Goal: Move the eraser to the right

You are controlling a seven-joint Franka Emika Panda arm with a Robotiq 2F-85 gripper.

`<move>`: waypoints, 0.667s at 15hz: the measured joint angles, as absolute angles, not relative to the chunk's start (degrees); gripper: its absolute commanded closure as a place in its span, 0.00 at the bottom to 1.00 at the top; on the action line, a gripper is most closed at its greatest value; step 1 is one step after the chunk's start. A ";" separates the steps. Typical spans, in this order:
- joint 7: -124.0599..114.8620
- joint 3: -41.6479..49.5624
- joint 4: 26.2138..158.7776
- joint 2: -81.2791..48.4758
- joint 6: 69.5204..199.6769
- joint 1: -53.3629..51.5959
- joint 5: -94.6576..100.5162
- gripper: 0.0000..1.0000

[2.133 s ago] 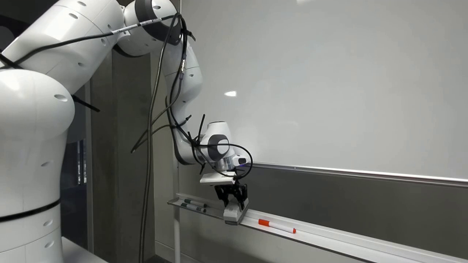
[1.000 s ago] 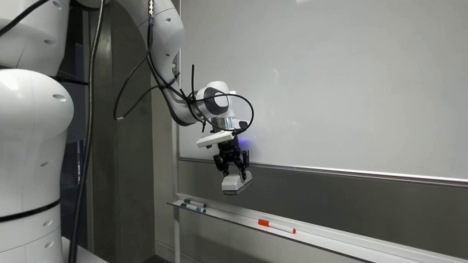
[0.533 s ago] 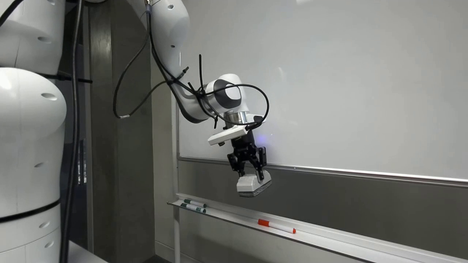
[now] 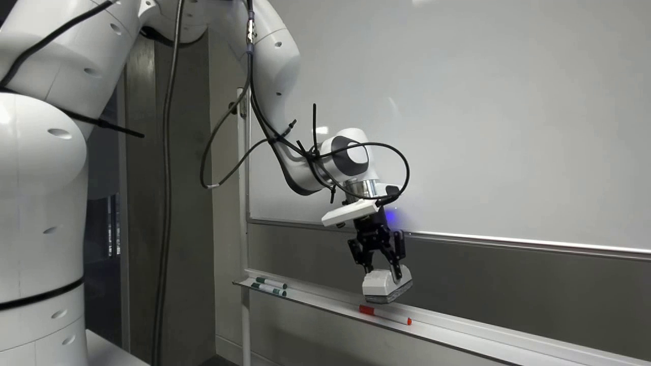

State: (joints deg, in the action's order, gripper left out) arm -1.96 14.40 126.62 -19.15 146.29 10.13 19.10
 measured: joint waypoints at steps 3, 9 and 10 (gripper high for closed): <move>-1.97 14.48 121.61 -24.95 146.33 10.14 18.67 0.63; -1.96 13.26 119.15 -28.30 154.22 11.95 7.07 0.63; -1.95 13.04 119.15 -28.38 155.38 12.29 5.65 0.63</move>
State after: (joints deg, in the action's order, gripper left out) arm -1.95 13.04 119.15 -28.38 155.38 12.29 5.65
